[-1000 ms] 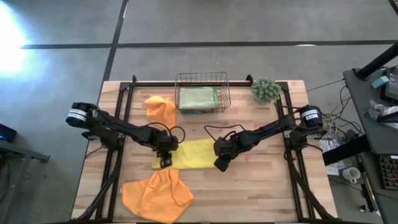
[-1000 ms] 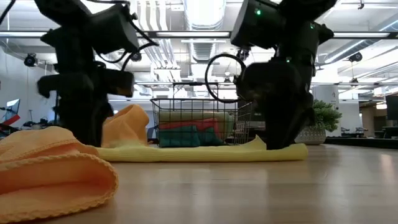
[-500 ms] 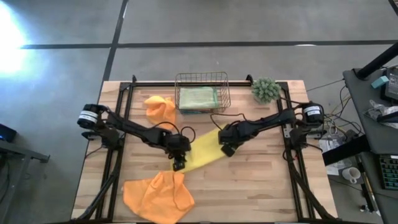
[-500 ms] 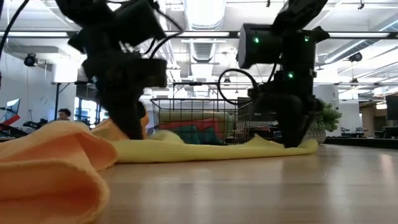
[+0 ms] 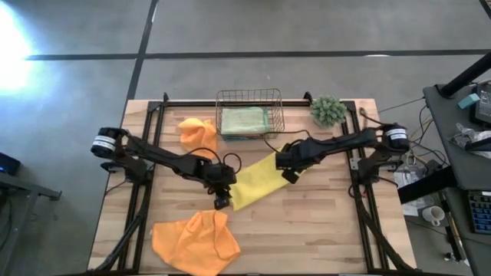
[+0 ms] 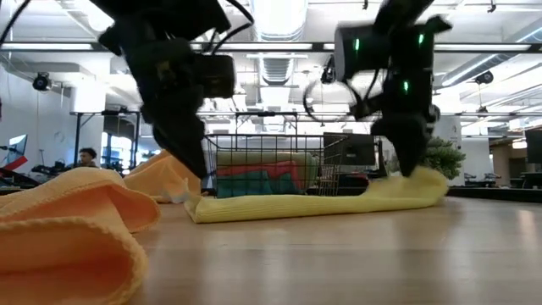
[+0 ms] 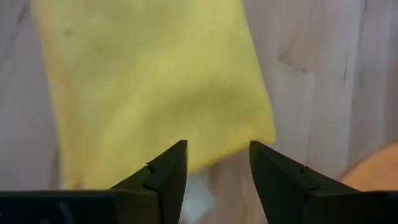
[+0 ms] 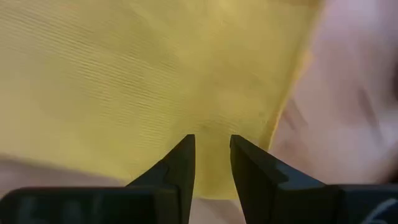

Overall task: Fold microfiber towels
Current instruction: Fold the yellow microfiber cloth

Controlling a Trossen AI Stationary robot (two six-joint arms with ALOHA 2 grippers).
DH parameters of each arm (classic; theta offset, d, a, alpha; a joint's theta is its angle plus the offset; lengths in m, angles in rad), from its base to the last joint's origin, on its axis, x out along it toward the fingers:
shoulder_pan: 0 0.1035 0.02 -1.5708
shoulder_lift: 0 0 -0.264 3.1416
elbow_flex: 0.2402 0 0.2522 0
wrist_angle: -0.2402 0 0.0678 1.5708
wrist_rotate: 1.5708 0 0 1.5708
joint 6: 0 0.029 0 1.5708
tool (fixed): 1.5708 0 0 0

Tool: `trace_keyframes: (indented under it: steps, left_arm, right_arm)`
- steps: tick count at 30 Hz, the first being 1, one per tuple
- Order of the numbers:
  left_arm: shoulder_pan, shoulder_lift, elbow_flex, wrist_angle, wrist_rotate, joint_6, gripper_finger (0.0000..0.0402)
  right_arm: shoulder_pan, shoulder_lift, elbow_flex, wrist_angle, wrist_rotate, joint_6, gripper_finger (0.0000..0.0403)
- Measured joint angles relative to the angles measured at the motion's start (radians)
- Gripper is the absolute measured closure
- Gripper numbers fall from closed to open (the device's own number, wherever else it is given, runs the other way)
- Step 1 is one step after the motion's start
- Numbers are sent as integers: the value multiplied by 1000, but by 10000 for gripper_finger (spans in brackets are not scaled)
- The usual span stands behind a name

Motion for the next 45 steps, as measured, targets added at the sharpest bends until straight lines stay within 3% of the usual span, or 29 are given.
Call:
trace_keyframes:
  steps: [3, 6, 11, 15, 21, 27, 35, 39, 45]
  left_arm:
    - [-1, -50, 0, -96, -48, 1, 244]
    - [-2, -116, 0, -198, -106, 1, 244]
    - [-2, -231, -1, -320, -171, -6, 244]
    - [-2, -305, -8, -336, -206, -8, 244]
    - [-2, -347, -26, -314, -231, -8, 244]
    - [-3, -292, -40, -192, -226, 10, 244]
    - [-3, -197, -42, -153, -180, 23, 244]
    - [-3, -166, -38, -141, -171, 27, 244]
    - [-1, -120, -32, 74, -167, 121, 244]
  right_arm:
    - [43, -60, 8, 140, -52, -6, 310]
    - [87, -87, 0, 393, -107, 2, 310]
    - [152, -58, -1, 622, -79, 38, 310]
    - [166, -51, -3, 482, 8, 107, 310]
    - [173, -65, 2, 395, 21, 130, 310]
    - [143, -109, 41, 180, 212, 189, 310]
    - [33, -201, 30, -86, 205, 383, 310]
    - [28, -218, 16, -79, 160, 390, 310]
    - [28, -217, 15, -69, 158, 375, 292]
